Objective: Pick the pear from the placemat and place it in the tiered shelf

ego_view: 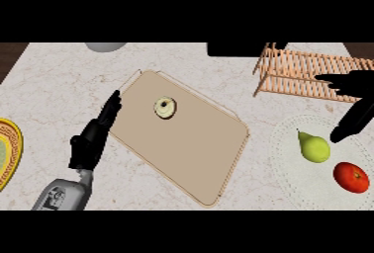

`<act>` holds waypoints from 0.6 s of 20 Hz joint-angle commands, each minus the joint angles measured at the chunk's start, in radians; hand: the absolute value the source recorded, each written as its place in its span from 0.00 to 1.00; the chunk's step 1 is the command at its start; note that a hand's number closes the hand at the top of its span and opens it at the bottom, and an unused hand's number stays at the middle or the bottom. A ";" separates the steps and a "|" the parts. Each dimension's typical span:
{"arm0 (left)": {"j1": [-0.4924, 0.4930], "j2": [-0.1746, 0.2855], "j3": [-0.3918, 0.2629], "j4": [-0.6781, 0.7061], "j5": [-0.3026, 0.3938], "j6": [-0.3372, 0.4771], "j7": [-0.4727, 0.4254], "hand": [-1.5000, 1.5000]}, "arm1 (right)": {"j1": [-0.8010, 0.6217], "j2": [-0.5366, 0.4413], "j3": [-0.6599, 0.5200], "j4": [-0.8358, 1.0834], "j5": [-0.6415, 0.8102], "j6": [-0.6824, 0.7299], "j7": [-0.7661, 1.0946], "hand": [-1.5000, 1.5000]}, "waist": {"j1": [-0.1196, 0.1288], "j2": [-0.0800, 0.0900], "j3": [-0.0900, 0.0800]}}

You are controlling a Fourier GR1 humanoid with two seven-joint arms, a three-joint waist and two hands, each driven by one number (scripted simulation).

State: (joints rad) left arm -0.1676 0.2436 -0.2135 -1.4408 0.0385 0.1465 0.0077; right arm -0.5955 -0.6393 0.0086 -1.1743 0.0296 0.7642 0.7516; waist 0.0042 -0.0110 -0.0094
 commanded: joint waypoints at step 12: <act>-0.014 -0.013 0.043 -0.013 -0.023 -0.026 0.033 0.50 | 0.107 0.058 0.041 -0.021 0.114 -0.005 -0.005 0.00 | -0.002 0.010 0.009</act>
State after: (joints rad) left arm -0.1864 0.2212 -0.1846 -1.4389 0.0160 0.1303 0.0278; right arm -0.5392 -0.6069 0.0366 -1.2202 0.1110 0.7790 0.7100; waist 0.0056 -0.0193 -0.0166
